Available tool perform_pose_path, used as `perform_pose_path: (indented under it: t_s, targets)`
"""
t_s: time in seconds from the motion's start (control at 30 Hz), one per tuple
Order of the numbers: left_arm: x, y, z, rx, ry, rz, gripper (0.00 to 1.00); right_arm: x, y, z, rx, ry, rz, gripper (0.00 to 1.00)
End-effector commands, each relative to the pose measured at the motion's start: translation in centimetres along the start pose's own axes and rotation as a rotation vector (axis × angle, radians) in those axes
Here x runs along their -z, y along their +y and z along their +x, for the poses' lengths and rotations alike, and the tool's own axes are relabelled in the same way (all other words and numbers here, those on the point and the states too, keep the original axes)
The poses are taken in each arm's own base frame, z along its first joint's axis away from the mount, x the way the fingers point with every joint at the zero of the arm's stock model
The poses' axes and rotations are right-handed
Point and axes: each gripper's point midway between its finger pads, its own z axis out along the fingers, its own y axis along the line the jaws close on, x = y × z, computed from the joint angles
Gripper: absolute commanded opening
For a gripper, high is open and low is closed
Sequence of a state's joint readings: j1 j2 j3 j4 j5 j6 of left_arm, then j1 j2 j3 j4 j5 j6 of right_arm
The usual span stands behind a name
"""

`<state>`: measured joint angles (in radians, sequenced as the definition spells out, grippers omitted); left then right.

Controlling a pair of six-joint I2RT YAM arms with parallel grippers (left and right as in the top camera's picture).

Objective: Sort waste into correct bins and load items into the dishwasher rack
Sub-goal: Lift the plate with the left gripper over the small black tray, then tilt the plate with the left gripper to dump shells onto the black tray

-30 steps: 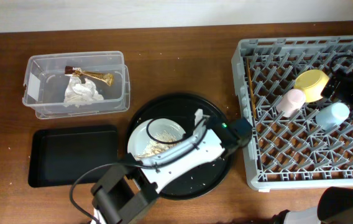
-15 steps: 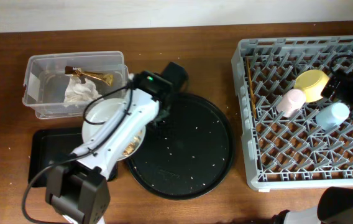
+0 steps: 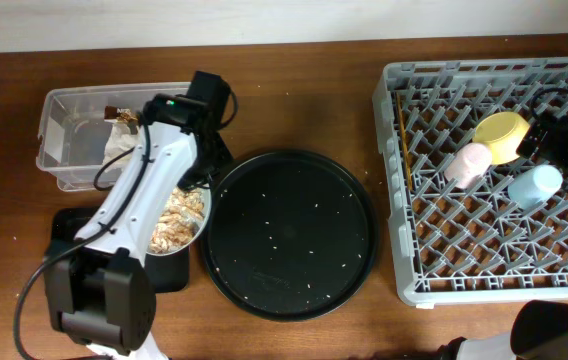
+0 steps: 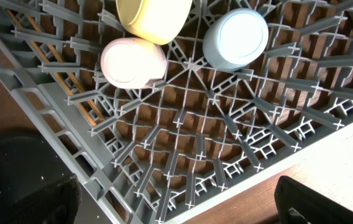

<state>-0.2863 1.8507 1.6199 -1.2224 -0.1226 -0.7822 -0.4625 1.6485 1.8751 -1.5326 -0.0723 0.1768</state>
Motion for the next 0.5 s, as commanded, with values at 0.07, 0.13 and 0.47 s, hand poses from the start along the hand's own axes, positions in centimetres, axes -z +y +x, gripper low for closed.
perform_pose_path:
  t_s: [0.07,0.13,0.47]
  targets:
    - [1.0,0.8,-1.3,0.055,0.053,0.104,0.01,-0.2,-0.1,0.0,-0.003,0.003,-0.001,0.98]
    - [0.9,1.7,-1.9,0.088,0.065,0.114,0.01,-0.2,-0.1,0.0,-0.003,0.003,-0.001,0.98]
    - [0.6,5.5,-4.5,0.202,0.123,0.190,0.01,-0.2,-0.1,0.0,-0.003,0.003,-0.001,0.98]
